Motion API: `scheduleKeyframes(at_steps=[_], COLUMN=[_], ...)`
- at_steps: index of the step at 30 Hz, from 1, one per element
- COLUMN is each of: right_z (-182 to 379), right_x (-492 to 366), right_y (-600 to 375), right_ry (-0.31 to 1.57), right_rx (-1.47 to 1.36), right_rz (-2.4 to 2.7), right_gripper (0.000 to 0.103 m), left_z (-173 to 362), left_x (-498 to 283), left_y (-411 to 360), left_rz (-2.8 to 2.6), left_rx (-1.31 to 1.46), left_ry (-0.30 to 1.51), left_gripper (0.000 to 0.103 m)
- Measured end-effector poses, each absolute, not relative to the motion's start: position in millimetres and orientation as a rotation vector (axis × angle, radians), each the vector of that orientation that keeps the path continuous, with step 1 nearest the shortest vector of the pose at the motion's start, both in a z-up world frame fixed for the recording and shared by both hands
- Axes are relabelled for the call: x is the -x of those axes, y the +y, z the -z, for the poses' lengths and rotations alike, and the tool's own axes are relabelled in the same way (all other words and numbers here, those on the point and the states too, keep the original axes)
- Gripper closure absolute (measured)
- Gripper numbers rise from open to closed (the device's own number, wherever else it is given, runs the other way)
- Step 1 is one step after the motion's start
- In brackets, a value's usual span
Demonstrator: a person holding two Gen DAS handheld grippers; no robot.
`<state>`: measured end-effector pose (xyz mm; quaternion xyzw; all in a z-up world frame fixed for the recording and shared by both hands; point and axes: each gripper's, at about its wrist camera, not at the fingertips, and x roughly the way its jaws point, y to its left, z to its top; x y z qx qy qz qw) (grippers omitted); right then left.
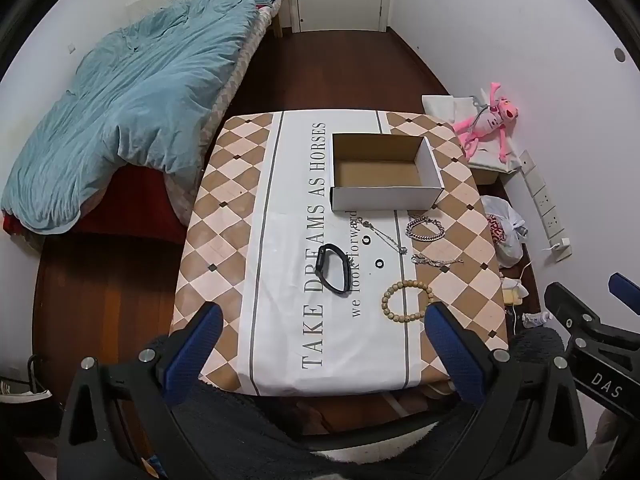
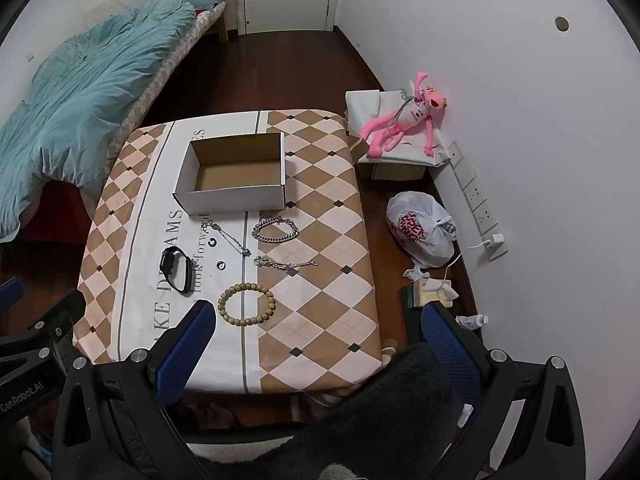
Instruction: Organize jewelry
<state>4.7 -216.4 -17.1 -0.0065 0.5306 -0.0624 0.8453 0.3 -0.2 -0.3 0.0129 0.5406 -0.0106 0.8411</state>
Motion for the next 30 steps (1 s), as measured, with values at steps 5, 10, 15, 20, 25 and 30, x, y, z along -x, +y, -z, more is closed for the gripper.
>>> scheduleKeyframes(at_steps=[5,10,15,20,25,30], right_z=[16,15,11,8,8,9], right_x=[-5,-5,-7,-7,-6,-6], right_y=[-217,-217,-220,-222,-222,-222], right_ry=[1.118,1.112,1.110,1.109,1.106,1.103], right_rx=[0.014,0.017,0.012,0.011,0.009,0.010], right_rz=[0.135,0.139,0.135,0.135,0.134,0.136], right_gripper=[0.000,0.000,0.000,0.000,0.000,0.000], left_z=[0,0,0,-2,-4,-4], left_x=[0,0,0,-2,-5,-4], left_y=[0,0,0,-6,-10,-9], left_rz=[0.022,0.020,0.018,0.017,0.019,0.020], left_rx=[-0.027,-0.028,-0.028,-0.028,-0.028,-0.027], left_ry=[1.135,1.131,1.132,1.126,1.126,1.124], left_gripper=[0.000,0.000,0.000,0.000,0.000,0.000])
